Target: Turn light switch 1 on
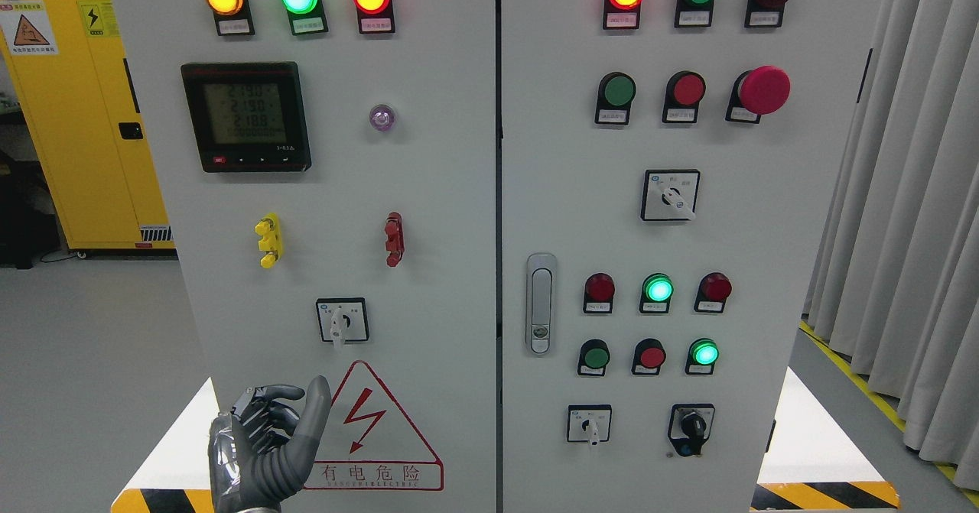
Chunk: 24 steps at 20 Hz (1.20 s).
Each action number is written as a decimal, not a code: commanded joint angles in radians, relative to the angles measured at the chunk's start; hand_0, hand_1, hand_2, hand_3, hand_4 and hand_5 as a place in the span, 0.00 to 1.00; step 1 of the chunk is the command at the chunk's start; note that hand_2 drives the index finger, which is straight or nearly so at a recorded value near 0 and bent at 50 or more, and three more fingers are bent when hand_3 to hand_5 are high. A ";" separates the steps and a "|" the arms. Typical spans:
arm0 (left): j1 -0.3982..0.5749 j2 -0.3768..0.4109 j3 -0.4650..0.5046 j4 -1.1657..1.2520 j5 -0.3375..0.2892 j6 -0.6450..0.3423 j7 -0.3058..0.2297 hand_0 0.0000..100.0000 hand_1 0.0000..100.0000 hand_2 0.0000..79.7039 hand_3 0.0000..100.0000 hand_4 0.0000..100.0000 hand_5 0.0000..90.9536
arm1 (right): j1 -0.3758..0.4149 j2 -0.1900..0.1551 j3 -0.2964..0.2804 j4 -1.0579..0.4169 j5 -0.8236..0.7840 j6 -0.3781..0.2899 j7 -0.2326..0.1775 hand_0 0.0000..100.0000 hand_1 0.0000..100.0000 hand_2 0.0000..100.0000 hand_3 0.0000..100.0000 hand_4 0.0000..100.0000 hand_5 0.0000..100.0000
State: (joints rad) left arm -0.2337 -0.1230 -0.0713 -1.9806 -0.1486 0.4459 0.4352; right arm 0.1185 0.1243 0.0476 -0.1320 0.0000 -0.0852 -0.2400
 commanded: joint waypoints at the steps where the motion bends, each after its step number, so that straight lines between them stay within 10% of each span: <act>1: -0.021 -0.009 -0.005 0.000 -0.011 0.005 0.000 0.18 0.66 0.73 0.89 0.86 0.92 | 0.000 0.000 0.000 0.000 -0.029 0.001 -0.001 0.00 0.50 0.04 0.00 0.00 0.00; 24: -0.081 -0.018 -0.013 0.011 -0.037 0.066 0.013 0.18 0.67 0.73 0.89 0.86 0.92 | 0.000 0.000 0.000 0.000 -0.029 0.001 -0.001 0.00 0.50 0.04 0.00 0.00 0.00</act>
State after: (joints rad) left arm -0.2980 -0.1358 -0.0799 -1.9737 -0.1835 0.5002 0.4461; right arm 0.1180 0.1242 0.0476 -0.1319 0.0000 -0.0851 -0.2400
